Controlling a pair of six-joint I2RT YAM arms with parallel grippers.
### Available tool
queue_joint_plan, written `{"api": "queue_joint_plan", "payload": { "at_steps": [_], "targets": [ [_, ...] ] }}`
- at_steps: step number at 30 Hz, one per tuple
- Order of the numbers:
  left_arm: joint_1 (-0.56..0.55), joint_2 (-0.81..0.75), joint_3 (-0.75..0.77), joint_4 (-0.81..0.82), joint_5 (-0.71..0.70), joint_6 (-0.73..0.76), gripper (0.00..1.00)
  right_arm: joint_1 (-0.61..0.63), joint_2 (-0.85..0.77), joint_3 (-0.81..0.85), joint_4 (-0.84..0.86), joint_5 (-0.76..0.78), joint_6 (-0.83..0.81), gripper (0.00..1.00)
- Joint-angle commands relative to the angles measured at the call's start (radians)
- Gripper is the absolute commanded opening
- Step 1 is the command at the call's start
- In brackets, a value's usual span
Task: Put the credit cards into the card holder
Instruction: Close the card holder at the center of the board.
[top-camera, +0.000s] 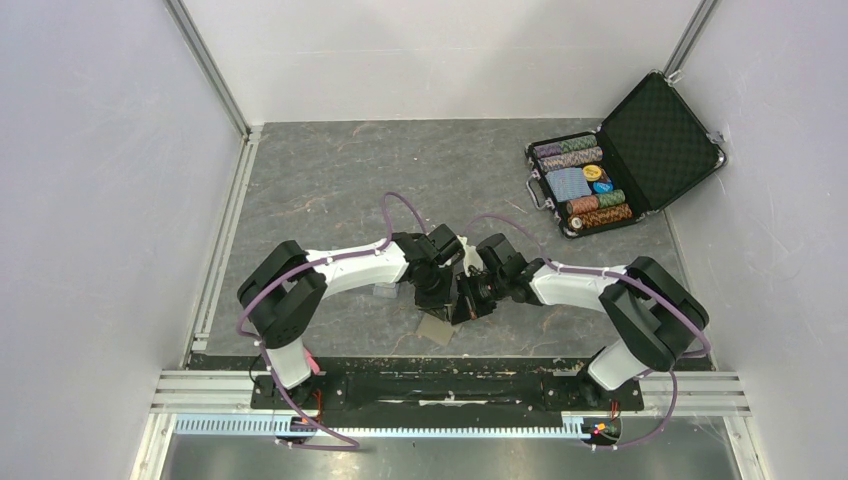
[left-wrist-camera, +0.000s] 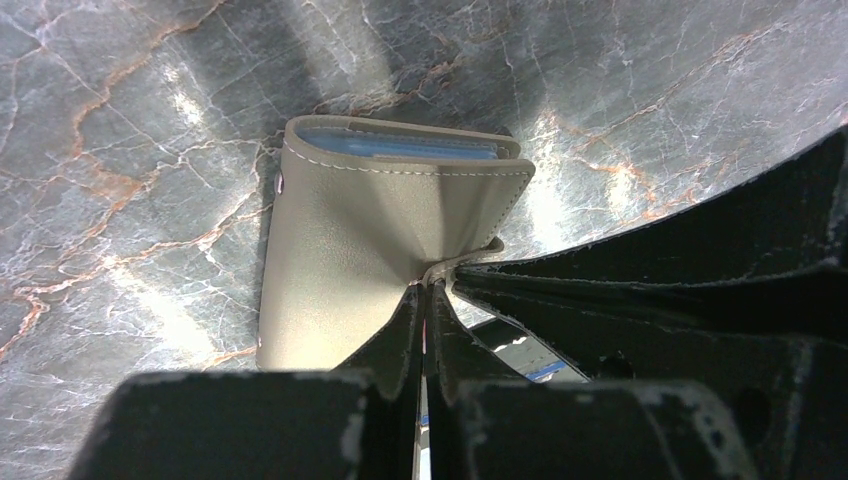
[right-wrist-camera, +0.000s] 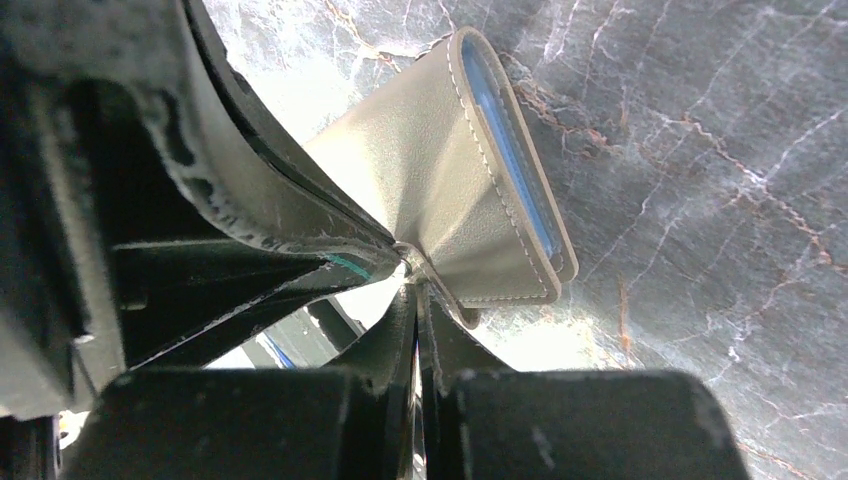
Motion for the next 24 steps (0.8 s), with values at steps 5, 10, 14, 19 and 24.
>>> {"api": "queue_joint_plan", "payload": {
  "at_steps": [5, 10, 14, 19, 24],
  "targets": [
    [-0.012, -0.006, -0.018, -0.013, -0.063, 0.05, 0.02, 0.015, -0.052, -0.003, 0.027, 0.048, -0.01, 0.0],
    [-0.016, 0.005, -0.033, -0.016, -0.075, 0.055, 0.02, 0.014, -0.03, -0.007, 0.045, 0.023, -0.002, 0.0],
    [-0.018, 0.006, -0.047, -0.019, -0.088, 0.058, 0.02, 0.015, -0.022, -0.011, 0.094, 0.006, 0.014, 0.0],
    [-0.021, 0.008, -0.07, -0.019, -0.1, 0.059, 0.02, 0.017, -0.009, -0.015, 0.124, -0.023, 0.025, 0.0],
    [-0.026, 0.014, -0.103, 0.002, -0.108, 0.056, 0.02, 0.024, 0.016, -0.024, 0.116, -0.017, 0.025, 0.0]
  ]
}}
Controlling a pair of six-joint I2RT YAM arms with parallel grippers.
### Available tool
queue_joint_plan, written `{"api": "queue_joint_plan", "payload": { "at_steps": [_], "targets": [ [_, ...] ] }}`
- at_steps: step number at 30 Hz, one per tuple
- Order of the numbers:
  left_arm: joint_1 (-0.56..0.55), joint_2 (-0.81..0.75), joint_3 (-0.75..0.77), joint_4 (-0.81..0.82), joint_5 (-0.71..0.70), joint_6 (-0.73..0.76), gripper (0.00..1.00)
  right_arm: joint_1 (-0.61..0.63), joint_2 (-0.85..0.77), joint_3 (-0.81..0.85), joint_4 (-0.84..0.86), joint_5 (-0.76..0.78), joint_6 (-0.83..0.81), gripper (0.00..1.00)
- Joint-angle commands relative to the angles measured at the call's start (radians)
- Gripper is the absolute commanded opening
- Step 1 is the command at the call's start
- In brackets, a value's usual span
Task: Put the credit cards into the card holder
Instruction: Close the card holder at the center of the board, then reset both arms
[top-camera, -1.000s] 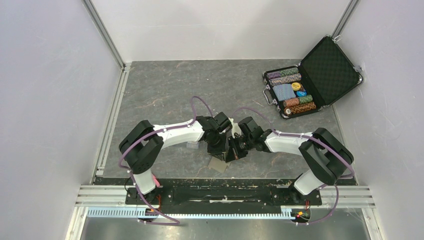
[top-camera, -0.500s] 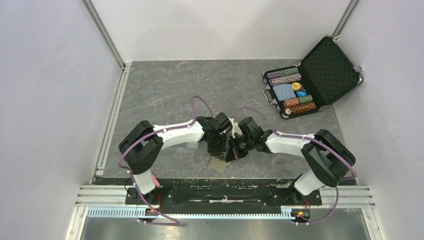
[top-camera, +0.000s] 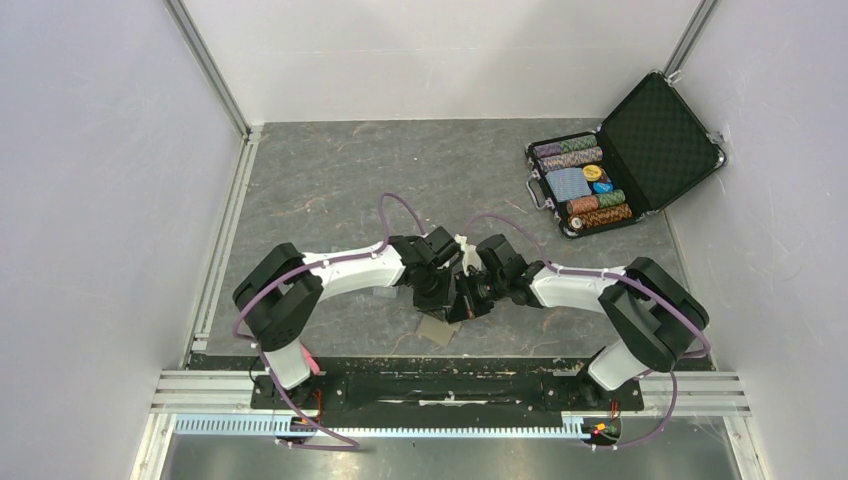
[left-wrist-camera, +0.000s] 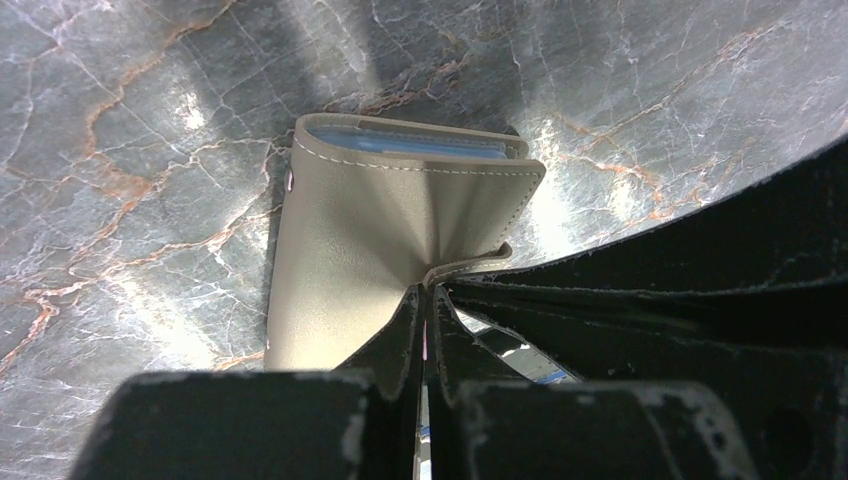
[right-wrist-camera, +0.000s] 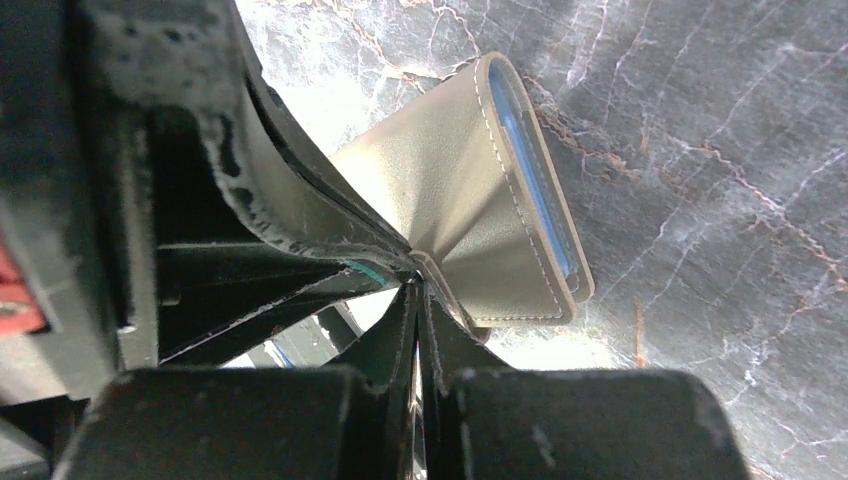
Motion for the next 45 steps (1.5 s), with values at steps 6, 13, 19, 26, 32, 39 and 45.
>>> {"api": "queue_joint_plan", "payload": {
  "at_steps": [6, 13, 19, 26, 32, 39, 45],
  "targets": [
    [-0.02, 0.065, -0.109, 0.009, -0.091, 0.054, 0.02, 0.017, 0.07, 0.0, -0.013, 0.061, -0.028, 0.0],
    [-0.021, 0.113, -0.111, 0.041, -0.076, 0.069, 0.02, 0.03, 0.117, 0.044, -0.104, 0.107, -0.057, 0.0],
    [-0.022, -0.063, -0.117, 0.113, -0.09, 0.062, 0.26, 0.029, -0.009, 0.083, -0.127, 0.126, -0.061, 0.0],
    [0.01, -0.343, -0.148, 0.251, -0.104, 0.02, 0.82, -0.015, -0.186, 0.124, -0.176, 0.23, -0.06, 0.56],
    [0.154, -0.528, -0.269, 0.458, 0.031, -0.067, 1.0, -0.146, -0.311, 0.095, -0.187, 0.25, -0.059, 0.9],
    [0.373, -0.727, -0.437, 0.598, 0.087, -0.155, 1.0, -0.376, -0.391, 0.003, -0.186, 0.178, -0.077, 0.98],
    [0.517, -0.872, -0.449, 0.385, -0.111, -0.023, 1.0, -0.523, -0.442, -0.023, -0.193, 0.31, -0.114, 0.98]
  ]
}}
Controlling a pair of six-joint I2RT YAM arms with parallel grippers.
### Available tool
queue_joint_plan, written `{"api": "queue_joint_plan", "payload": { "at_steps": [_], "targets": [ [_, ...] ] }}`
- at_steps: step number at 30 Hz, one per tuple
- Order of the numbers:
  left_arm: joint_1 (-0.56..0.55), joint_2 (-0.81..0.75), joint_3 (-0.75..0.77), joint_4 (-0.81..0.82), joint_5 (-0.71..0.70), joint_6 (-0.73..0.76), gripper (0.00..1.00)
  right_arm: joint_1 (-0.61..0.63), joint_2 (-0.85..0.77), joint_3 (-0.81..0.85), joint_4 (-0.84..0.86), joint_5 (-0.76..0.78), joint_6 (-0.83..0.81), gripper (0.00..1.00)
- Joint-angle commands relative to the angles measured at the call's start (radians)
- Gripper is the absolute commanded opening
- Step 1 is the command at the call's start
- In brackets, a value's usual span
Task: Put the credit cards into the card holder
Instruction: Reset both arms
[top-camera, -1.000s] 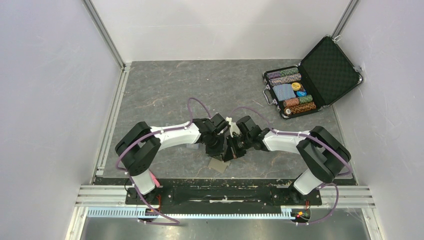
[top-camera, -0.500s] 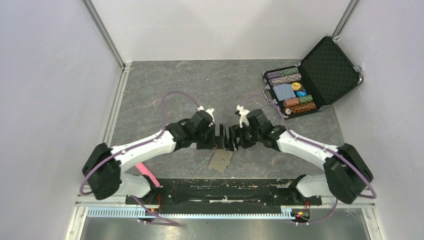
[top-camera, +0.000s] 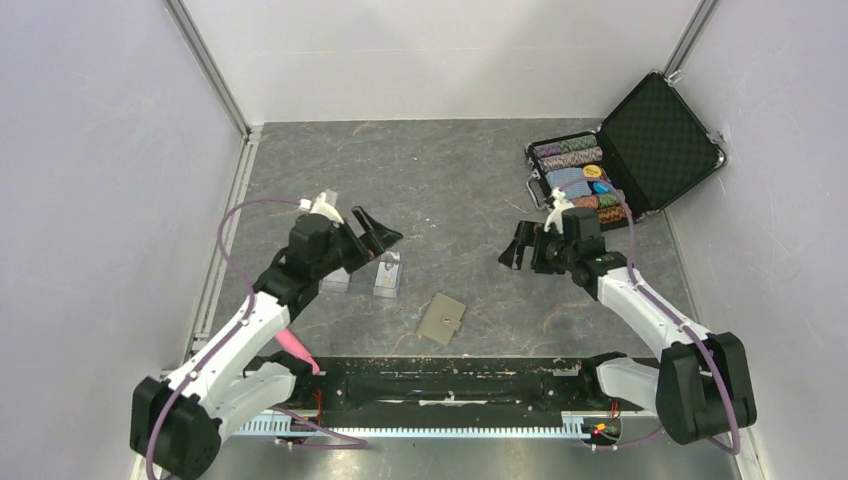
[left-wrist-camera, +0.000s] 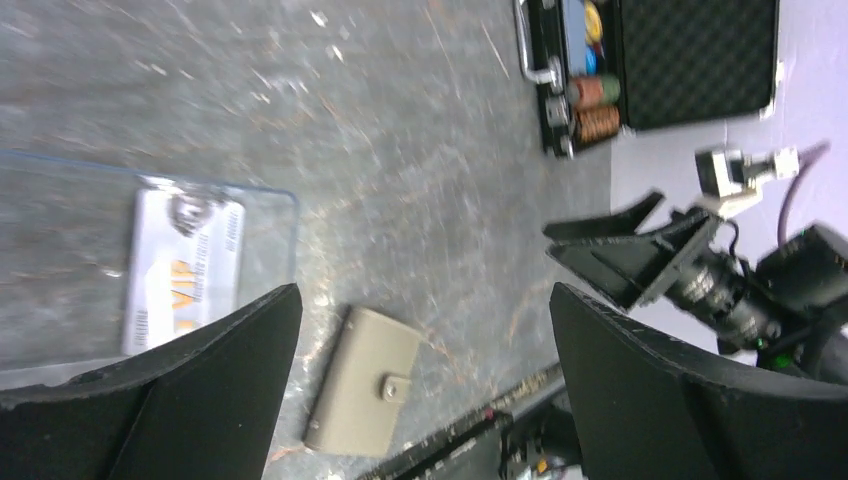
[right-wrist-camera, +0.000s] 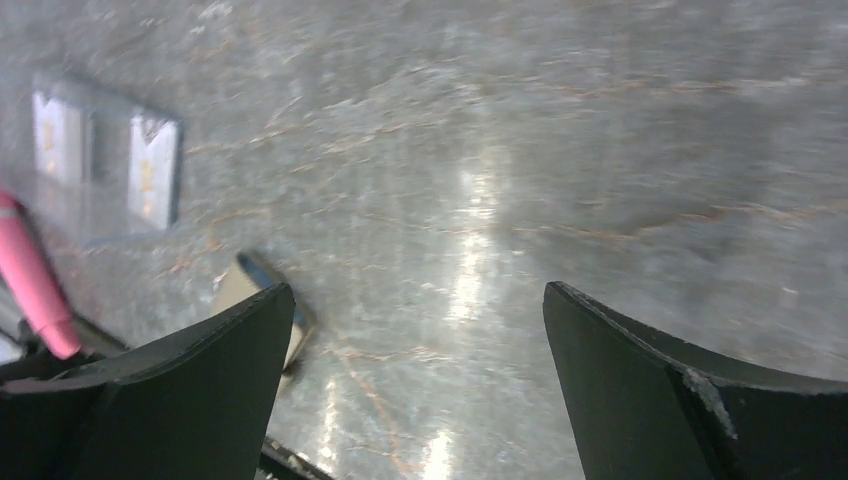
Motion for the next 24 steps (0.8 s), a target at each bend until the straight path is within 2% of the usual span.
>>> {"api": "queue_joint_plan", "payload": {
  "at_steps": [1, 3, 4, 7, 13, 16, 22, 24],
  "targets": [
    [0.058, -0.112, 0.0, -0.099, -0.214, 0.101, 1.0, -0.062, -0.076, -0.011, 0.019, 0.161, -0.067, 0.98],
    [0.058, -0.153, -0.005, -0.121, -0.355, 0.175, 1.0, -0.068, -0.109, -0.013, 0.022, 0.287, -0.124, 0.98],
    [0.058, -0.204, -0.022, -0.113, -0.523, 0.307, 1.0, -0.071, -0.128, -0.014, 0.022, 0.439, -0.208, 0.98],
    [0.059, -0.22, -0.059, -0.055, -0.697, 0.446, 1.0, -0.077, -0.138, -0.062, 0.092, 0.591, -0.266, 0.98],
    [0.064, -0.21, -0.27, 0.303, -0.812, 0.71, 1.0, -0.088, -0.147, -0.26, 0.399, 0.649, -0.359, 0.98],
    [0.094, -0.165, -0.372, 0.486, -0.756, 0.797, 1.0, -0.091, -0.163, -0.382, 0.6, 0.633, -0.409, 0.98],
    [0.224, 0.068, -0.403, 0.661, -0.482, 0.827, 1.0, -0.095, -0.144, -0.728, 1.236, 0.677, -0.535, 0.98],
    [0.257, 0.14, -0.366, 0.686, -0.409, 0.845, 1.0, -0.101, -0.092, -0.735, 1.299, 0.697, -0.531, 0.98]
  ]
}}
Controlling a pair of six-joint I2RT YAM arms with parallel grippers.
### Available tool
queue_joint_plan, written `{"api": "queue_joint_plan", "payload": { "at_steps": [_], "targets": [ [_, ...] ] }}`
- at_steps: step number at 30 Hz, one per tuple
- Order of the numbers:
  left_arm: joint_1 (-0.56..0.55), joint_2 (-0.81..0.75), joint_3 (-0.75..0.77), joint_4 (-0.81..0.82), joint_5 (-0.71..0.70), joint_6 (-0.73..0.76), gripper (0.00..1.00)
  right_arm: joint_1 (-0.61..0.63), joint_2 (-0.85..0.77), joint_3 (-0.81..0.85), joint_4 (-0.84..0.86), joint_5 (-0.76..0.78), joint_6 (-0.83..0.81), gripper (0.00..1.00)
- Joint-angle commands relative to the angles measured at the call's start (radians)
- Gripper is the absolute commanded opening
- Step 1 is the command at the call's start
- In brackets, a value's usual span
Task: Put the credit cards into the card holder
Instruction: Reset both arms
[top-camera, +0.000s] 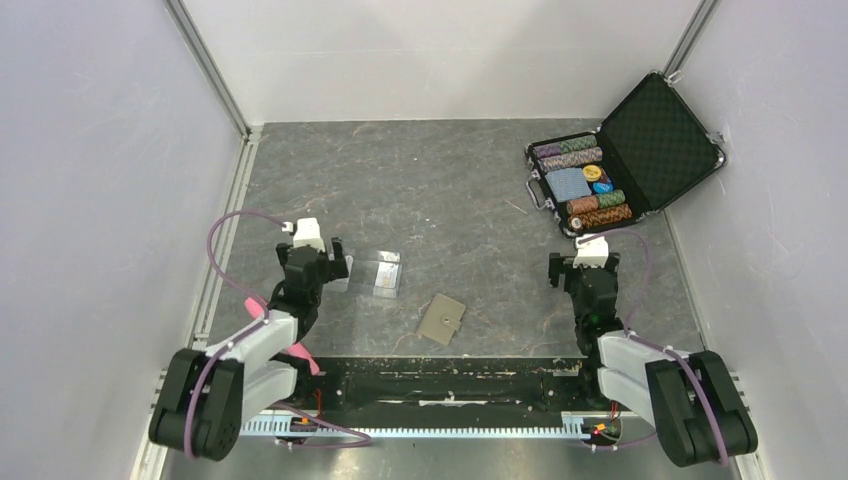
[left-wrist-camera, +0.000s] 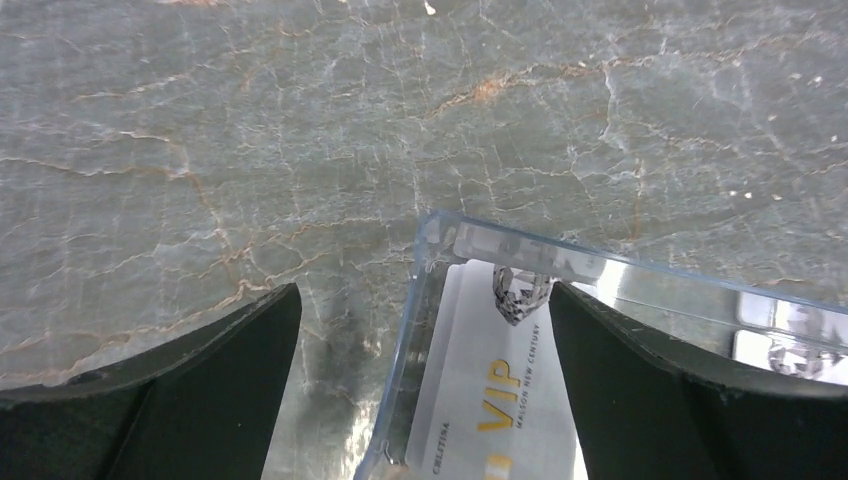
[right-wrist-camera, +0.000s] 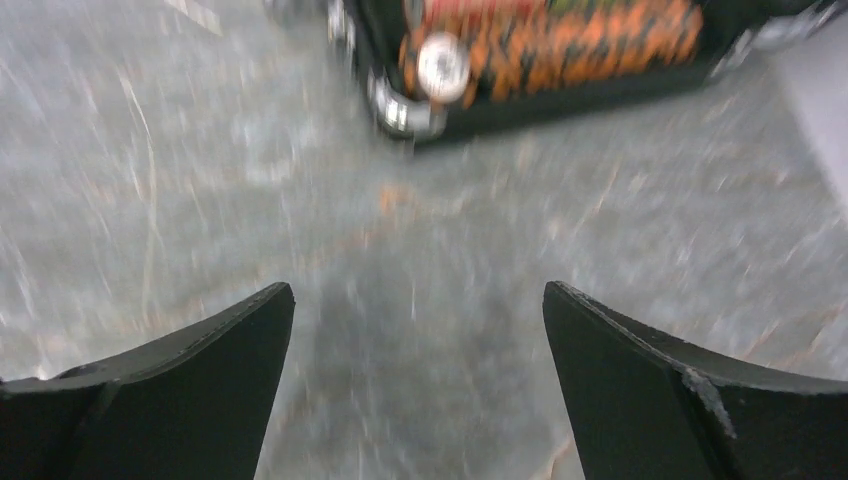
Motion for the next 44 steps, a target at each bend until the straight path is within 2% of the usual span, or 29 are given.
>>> {"api": "queue_joint_plan", "payload": {
  "at_steps": [1, 7, 11, 13, 15, 19, 22, 24, 26, 27, 28, 30, 32, 34, 44],
  "targets": [
    [0.082, 0.132, 0.058, 0.233, 0.206, 0.104, 1.0, -0.015, 0.062, -0.106, 0.433, 0.049, -0.074, 0.98],
    [0.174, 0.303, 0.156, 0.292, 0.396, 0.101, 1.0, -0.051, 0.202, -0.052, 0.558, 0.024, -0.099, 0.98],
    [0.249, 0.38, 0.224, 0.263, 0.497, 0.059, 1.0, -0.105, 0.368, -0.151, 0.919, -0.008, -0.066, 0.98],
    [0.254, 0.394, 0.242, 0.247, 0.514, 0.048, 1.0, -0.105, 0.329, -0.109, 0.77, -0.018, -0.065, 0.98],
    [0.254, 0.384, 0.226, 0.264, 0.553, 0.061, 1.0, -0.105, 0.352, -0.122, 0.838, -0.02, -0.072, 0.98],
    [0.254, 0.308, 0.132, 0.362, 0.515, 0.068, 1.0, -0.104, 0.348, -0.124, 0.835, -0.023, -0.07, 0.98],
    [0.252, 0.278, 0.064, 0.49, 0.463, 0.17, 1.0, -0.105, 0.346, -0.119, 0.821, -0.027, -0.072, 0.98],
    [0.252, 0.345, 0.06, 0.57, 0.401, 0.114, 1.0, -0.104, 0.345, -0.118, 0.821, -0.027, -0.072, 0.98],
    [0.251, 0.482, 0.055, 0.713, 0.462, 0.141, 1.0, -0.104, 0.346, -0.118, 0.821, -0.029, -0.073, 0.98],
    [0.254, 0.489, 0.053, 0.732, 0.452, 0.126, 1.0, -0.105, 0.346, -0.119, 0.821, -0.028, -0.072, 0.98],
    [0.254, 0.451, 0.07, 0.63, 0.418, 0.124, 1.0, -0.104, 0.345, -0.118, 0.821, -0.03, -0.073, 0.98],
    [0.253, 0.474, 0.05, 0.716, 0.417, 0.119, 1.0, -0.104, 0.346, -0.118, 0.821, -0.031, -0.074, 0.98],
    [0.252, 0.458, 0.07, 0.646, 0.415, 0.125, 1.0, -0.104, 0.346, -0.117, 0.82, -0.031, -0.075, 0.98],
    [0.249, 0.466, 0.054, 0.697, 0.41, 0.124, 1.0, -0.104, 0.346, -0.117, 0.82, -0.031, -0.075, 0.98],
    [0.246, 0.467, 0.06, 0.684, 0.433, 0.137, 1.0, -0.104, 0.347, -0.117, 0.82, -0.031, -0.075, 0.98]
  ]
}}
